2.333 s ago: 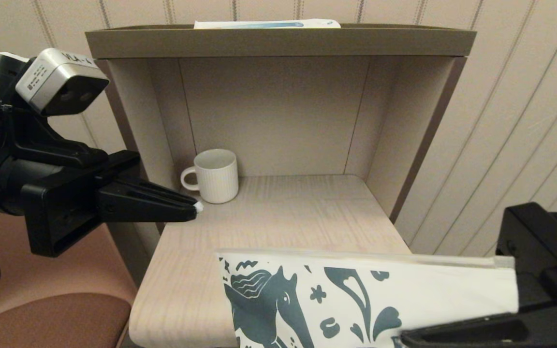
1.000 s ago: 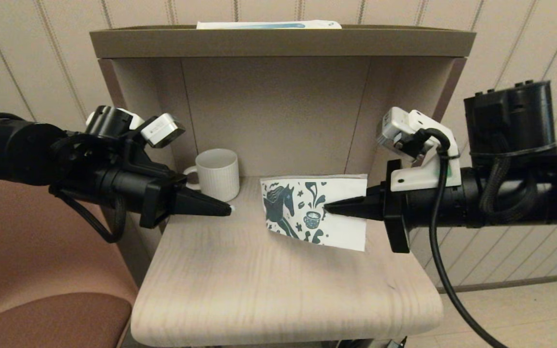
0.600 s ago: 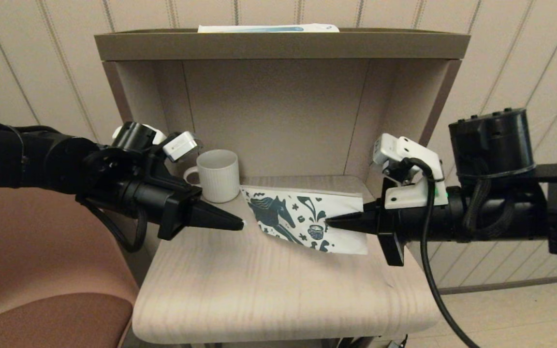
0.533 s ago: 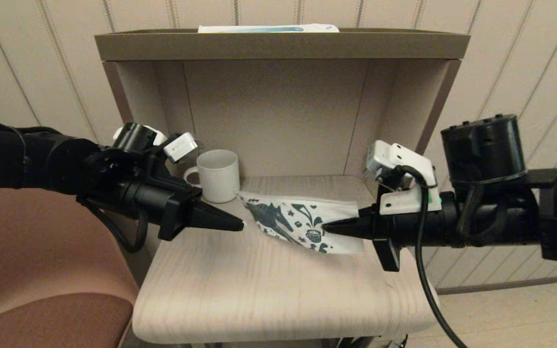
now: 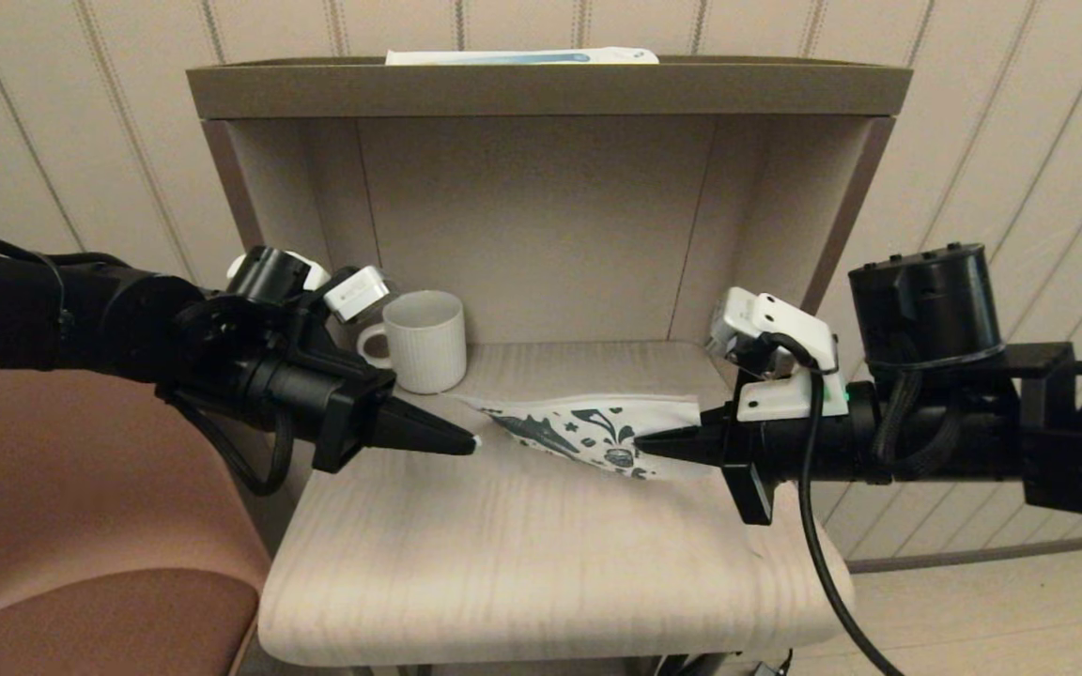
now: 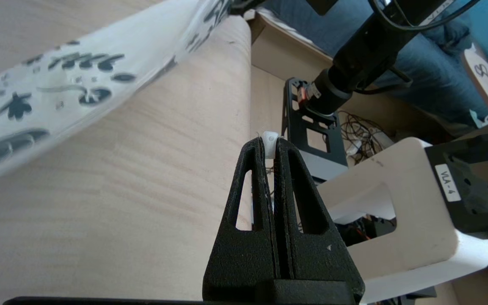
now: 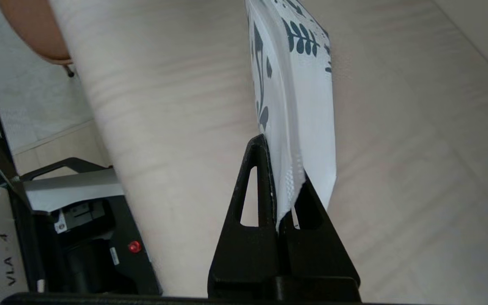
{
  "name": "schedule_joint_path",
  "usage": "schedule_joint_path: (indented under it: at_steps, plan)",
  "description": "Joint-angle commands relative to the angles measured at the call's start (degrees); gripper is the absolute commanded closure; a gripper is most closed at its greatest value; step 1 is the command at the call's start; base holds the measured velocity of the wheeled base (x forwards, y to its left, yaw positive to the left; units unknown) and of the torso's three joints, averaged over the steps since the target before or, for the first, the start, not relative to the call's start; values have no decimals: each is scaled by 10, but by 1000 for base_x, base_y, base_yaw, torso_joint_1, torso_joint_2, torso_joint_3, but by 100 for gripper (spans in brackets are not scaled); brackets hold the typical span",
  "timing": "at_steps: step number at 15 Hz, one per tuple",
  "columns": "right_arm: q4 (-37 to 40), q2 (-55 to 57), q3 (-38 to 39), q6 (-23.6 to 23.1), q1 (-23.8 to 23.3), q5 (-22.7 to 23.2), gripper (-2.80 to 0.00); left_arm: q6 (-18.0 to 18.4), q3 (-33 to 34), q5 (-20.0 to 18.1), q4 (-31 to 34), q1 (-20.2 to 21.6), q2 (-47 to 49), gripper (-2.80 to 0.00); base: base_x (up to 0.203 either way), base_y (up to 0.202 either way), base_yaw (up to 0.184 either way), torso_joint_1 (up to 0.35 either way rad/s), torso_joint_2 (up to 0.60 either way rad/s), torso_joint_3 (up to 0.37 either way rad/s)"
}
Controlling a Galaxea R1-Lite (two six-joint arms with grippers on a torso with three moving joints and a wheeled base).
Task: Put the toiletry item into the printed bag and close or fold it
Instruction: Close the strorage bag and place it on the desk
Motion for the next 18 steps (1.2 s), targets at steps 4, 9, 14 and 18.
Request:
schedule_joint_path:
  at_steps: [4,9,14,18]
  plan:
    - [-3,14,-3,-1,-18,2,0,16,-1,-4,2,1,29,0,0,0,0,0,0,0]
    - [-30,33,-6,10,-32,6,0,16,-3,-5,2,1,28,0,0,0,0,0,0,0]
    - [-27,28,-19,66,-30,2,0,16,-2,-5,2,1,24,0,0,0,0,0,0,0]
    - [-29,27,-22,67,-27,3,-280,14,-1,4,5,1,14,-280,0,0,0,0,0,0]
